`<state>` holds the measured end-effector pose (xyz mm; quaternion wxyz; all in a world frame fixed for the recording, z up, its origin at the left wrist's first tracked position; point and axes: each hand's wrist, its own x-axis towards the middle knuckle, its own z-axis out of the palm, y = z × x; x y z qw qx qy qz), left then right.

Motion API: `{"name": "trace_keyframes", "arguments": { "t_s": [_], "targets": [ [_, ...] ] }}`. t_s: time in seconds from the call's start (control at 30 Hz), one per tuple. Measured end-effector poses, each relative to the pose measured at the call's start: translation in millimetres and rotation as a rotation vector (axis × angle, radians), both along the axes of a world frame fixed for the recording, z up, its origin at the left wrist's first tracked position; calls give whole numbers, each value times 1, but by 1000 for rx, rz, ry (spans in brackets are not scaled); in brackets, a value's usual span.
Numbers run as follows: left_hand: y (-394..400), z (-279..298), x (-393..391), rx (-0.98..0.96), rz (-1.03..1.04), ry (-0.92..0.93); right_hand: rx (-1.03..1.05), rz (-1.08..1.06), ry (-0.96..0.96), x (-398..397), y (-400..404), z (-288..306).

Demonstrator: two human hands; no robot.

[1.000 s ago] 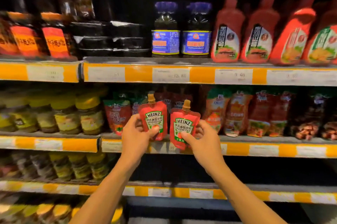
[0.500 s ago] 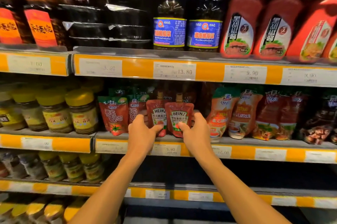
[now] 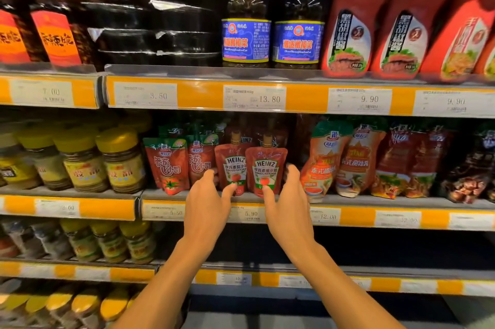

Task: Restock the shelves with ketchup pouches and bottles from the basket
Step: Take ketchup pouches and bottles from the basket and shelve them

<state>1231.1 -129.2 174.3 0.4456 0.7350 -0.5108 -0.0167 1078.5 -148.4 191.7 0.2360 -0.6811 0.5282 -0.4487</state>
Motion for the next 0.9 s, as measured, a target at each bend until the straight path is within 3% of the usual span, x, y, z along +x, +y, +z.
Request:
{"name": "trace_keyframes", "arguments": {
  "t_s": [0.13, 0.23, 0.33, 0.53, 0.9],
  "targets": [
    [16, -2, 3, -43, 57, -60, -242, -15, 53, -5, 21, -4],
    [25, -11, 17, -106, 49, -329, -438, 102, 309, -3, 29, -5],
    [33, -24, 32, -86, -11, -514, -414, 230, 630, 12, 24, -3],
    [34, -31, 40, -24, -24, -640, -322, 253, 942, 37, -1, 2],
    [31, -35, 41, -15, -25, -606, -133, 252, 871, 41, -24, 5]
  ]
}}
